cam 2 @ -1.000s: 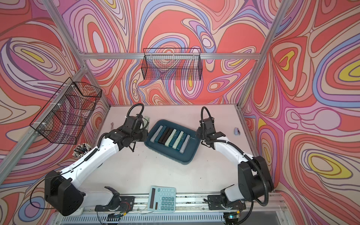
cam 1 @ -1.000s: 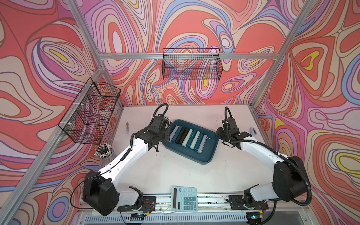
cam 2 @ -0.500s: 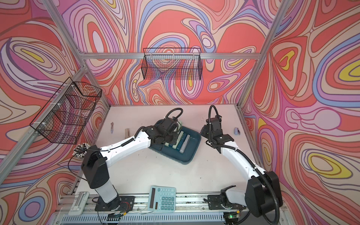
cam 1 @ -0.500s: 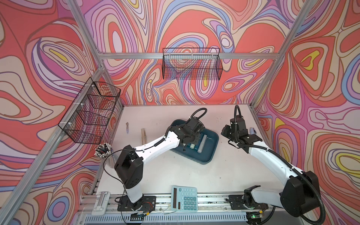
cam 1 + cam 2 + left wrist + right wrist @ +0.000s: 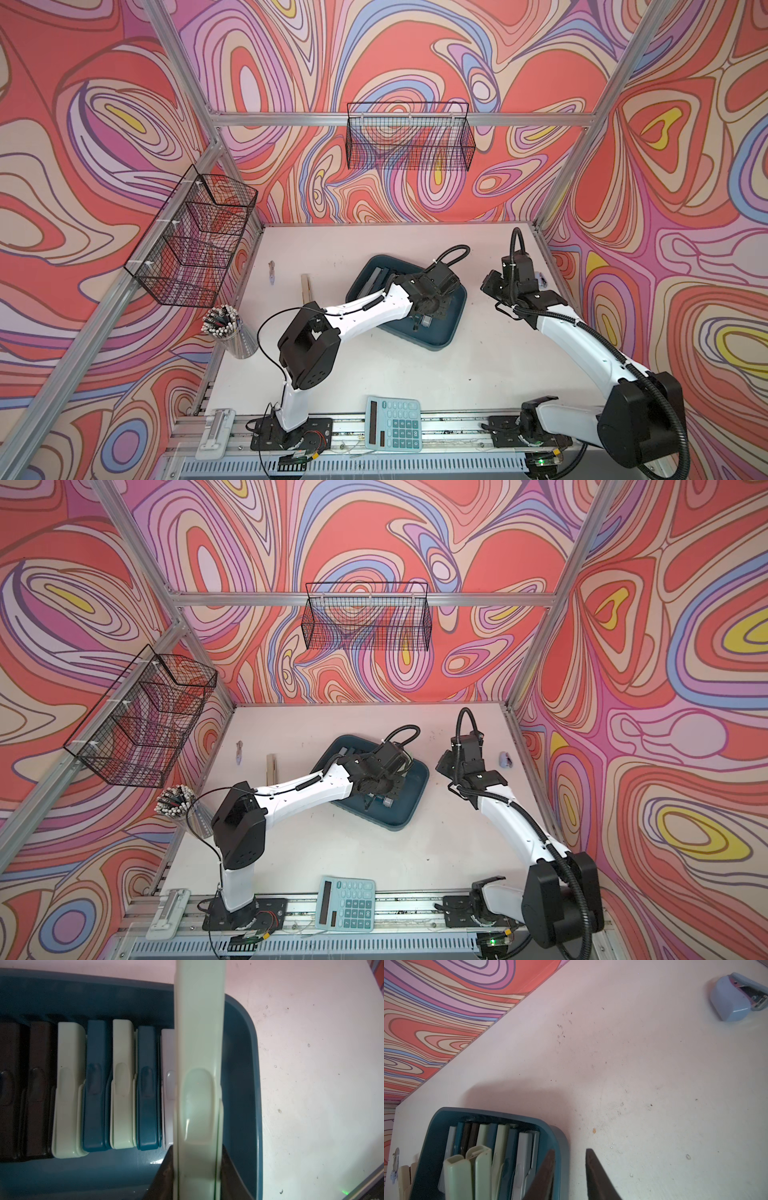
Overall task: Put the pruning pliers into the storage box
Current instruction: Place the pruning pliers in the storage box.
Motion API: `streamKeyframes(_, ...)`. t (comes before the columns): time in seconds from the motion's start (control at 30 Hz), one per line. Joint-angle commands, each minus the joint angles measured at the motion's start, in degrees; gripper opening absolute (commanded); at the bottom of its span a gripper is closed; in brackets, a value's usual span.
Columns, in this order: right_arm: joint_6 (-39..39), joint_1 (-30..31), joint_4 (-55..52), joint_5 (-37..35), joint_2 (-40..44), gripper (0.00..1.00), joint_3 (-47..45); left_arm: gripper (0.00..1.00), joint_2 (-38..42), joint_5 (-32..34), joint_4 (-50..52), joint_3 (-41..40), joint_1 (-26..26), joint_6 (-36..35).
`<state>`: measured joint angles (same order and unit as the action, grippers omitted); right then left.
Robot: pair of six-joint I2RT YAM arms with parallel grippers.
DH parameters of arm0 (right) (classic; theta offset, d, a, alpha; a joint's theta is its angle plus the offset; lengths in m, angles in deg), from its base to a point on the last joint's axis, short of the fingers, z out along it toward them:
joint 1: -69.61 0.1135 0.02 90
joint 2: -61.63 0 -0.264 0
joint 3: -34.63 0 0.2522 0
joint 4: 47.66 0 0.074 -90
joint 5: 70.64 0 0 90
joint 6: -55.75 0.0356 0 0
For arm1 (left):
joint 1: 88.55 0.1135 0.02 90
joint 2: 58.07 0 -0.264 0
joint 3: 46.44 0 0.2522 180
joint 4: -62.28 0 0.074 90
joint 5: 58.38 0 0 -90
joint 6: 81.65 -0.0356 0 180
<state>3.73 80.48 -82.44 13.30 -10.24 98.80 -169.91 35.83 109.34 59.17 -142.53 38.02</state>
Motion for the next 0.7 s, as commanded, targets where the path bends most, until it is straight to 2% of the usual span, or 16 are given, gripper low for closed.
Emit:
streamKeyframes(0.0, -0.7, -0.7, -0.1, 0.7, 1.1, 0.27, -0.6, 0.16, -1.7, -0.6, 1.2, 1.7, -0.9, 1.7)
streamKeyframes(0.33, -1.1, -1.3, 0.0, 1.5, 0.9, 0.27, -1.0, 0.17, -7.0, -0.9, 2.8, 4.4, -2.6, 0.7)
streamKeyframes(0.67, -1.1, -1.7, 0.3, 1.9, 0.6, 0.27, -1.2, 0.18, -13.0, -0.2, 5.9, 10.7, -3.1, 1.2)
